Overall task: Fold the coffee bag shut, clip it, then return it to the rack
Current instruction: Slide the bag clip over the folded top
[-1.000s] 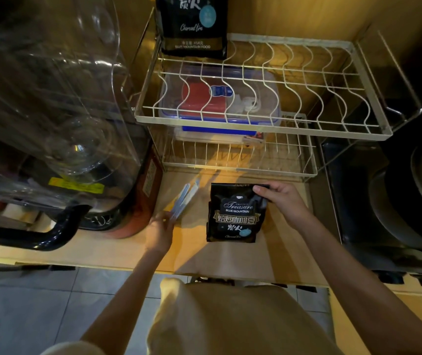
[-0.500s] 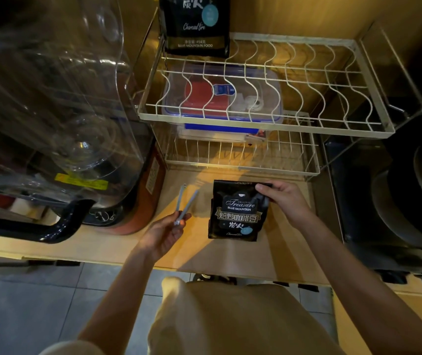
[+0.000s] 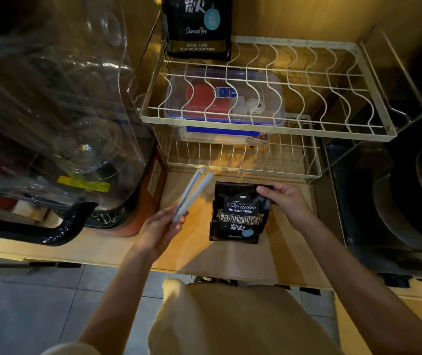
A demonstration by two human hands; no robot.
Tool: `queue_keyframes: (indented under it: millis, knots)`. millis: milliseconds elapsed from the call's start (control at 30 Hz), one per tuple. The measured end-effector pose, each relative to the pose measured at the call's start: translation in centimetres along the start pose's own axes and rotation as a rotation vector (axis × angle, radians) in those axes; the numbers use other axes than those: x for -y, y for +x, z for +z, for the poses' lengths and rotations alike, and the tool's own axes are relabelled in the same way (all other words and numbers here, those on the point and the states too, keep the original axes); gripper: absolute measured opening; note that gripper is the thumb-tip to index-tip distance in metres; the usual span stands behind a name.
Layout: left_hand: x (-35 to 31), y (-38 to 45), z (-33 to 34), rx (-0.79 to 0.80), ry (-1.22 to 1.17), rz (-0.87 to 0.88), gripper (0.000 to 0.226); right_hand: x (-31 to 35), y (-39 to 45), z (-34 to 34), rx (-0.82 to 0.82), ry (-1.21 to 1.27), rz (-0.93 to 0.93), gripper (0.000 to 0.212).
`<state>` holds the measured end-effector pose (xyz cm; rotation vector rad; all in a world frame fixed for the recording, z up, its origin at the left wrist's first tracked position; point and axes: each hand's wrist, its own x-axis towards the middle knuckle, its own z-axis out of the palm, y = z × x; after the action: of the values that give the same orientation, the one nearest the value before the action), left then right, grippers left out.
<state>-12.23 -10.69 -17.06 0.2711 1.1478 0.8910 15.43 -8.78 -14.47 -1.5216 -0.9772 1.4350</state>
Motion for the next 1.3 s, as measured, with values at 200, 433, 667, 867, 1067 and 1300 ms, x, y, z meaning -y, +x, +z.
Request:
queue_keyframes:
  millis: [200, 433, 667, 867, 1067, 1300]
  knots:
    - [-2.5, -0.4, 0.3, 0.288, 0.083, -0.025, 0.061, 0.1, 0.0, 0.0, -0.007, 0.001, -0.012, 0.016]
    - [-4.6, 0.5, 2.0, 0.287, 0.276, -0.053, 0.029, -0.1, 0.1, -0.1, 0.003, -0.010, -0.013, 0.016]
    - [-5.3, 1.8, 3.3, 0.254, 0.486, -0.045, 0.023, 0.0, 0.1, -0.3, 0.021, -0.035, 0.007, 0.014]
    - [-3.8, 2.0, 6.6, 0.261, 0.728, 0.099, 0.026, 0.5, 0.2, -0.6, 0.070, -0.147, 0.020, 0.021]
    - [-2.3, 2.5, 7.2, 0.262, 0.637, 0.107, 0.023, 0.6, 0.4, -0.8, -0.044, -0.410, -0.097, 0.012]
    - [-1.6, 2.6, 7.2, 0.239, 0.544, 0.104, 0.026, 0.8, -0.7, 0.3, 0.123, -0.296, -0.017, 0.018]
